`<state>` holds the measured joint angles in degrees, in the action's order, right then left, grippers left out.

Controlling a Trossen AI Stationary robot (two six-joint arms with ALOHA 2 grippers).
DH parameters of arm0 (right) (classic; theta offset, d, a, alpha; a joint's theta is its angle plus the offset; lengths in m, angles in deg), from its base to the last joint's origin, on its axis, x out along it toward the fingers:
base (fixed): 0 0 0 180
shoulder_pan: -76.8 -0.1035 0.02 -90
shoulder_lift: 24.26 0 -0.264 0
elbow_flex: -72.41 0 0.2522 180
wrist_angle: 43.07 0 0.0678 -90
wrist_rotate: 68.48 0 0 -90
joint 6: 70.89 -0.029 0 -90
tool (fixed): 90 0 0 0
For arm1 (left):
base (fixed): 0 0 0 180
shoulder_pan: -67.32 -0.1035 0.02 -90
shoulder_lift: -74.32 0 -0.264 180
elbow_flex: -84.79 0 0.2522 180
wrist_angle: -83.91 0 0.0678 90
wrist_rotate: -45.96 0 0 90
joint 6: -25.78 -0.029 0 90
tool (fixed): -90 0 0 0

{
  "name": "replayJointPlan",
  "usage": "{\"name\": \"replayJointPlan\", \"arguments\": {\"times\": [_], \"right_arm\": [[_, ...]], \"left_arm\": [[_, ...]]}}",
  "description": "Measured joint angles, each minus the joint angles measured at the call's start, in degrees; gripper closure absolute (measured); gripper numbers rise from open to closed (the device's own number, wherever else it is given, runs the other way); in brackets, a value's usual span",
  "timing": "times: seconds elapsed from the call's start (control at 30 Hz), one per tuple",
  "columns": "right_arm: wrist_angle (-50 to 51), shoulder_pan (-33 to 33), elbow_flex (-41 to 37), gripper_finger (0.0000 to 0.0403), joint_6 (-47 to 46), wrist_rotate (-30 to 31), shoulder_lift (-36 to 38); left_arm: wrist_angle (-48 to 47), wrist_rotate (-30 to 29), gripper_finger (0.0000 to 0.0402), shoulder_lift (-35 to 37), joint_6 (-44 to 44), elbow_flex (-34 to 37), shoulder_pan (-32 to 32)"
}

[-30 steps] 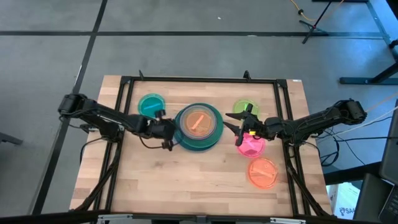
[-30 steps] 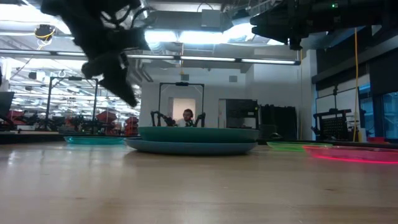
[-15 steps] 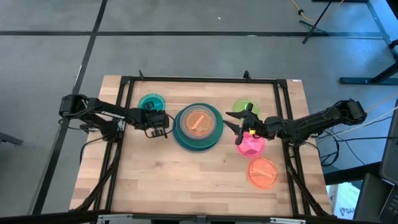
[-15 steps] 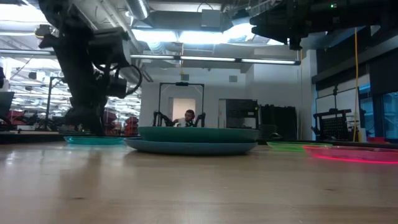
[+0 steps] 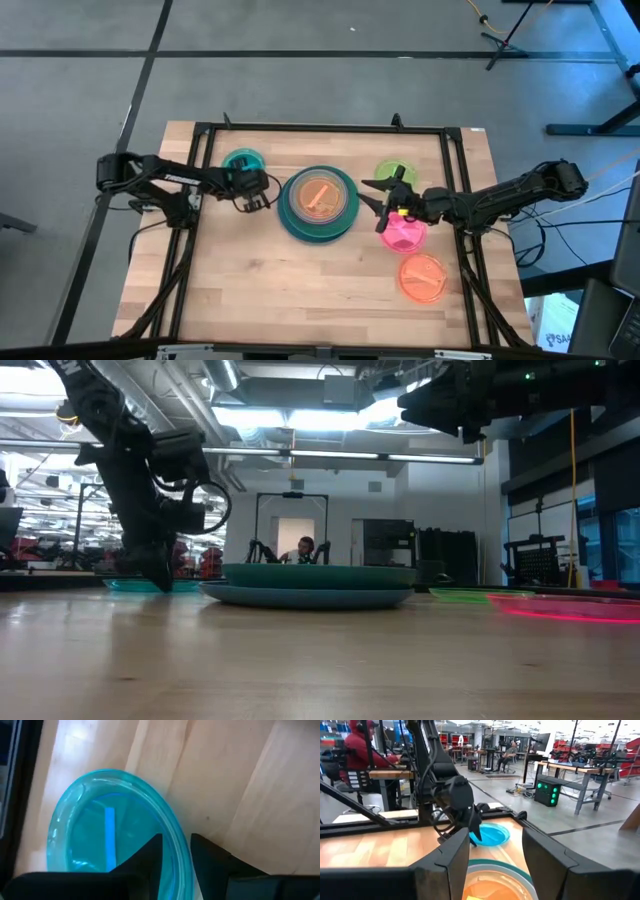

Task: Stack plastic plates
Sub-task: Stack the blue plate on top of the orange plate

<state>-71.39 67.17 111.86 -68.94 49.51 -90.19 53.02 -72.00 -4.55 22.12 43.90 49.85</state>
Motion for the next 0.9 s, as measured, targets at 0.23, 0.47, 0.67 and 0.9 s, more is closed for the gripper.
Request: {"name": "replayJointPlan", "arguments": {"times": [0.23,0.47,0.67,0.9], "right_arm": [[-0.2,0.0,0.0,0.0226,0.0,-0.1,0.0],[-0.1,0.0,0.0,0.0226,0.0,-0.1,0.0],[-0.1,0.0,0.0,0.0226,0.1,-0.1,0.0],[-0.3,0.0,0.0,0.0226,0.5,0.0,0.0]], "left_arm": [[1.6,1.9,0.0310,0.2,-1.0,1.7,-3.1],[2.0,2.8,0.0392,0.2,-1.1,1.8,-2.7],[-4.5,-2.2,0.0397,2.0,-0.4,-2.8,1.6],[-3.1,-0.5,0.0399,4.3,0.4,-10.8,8.9]]}}
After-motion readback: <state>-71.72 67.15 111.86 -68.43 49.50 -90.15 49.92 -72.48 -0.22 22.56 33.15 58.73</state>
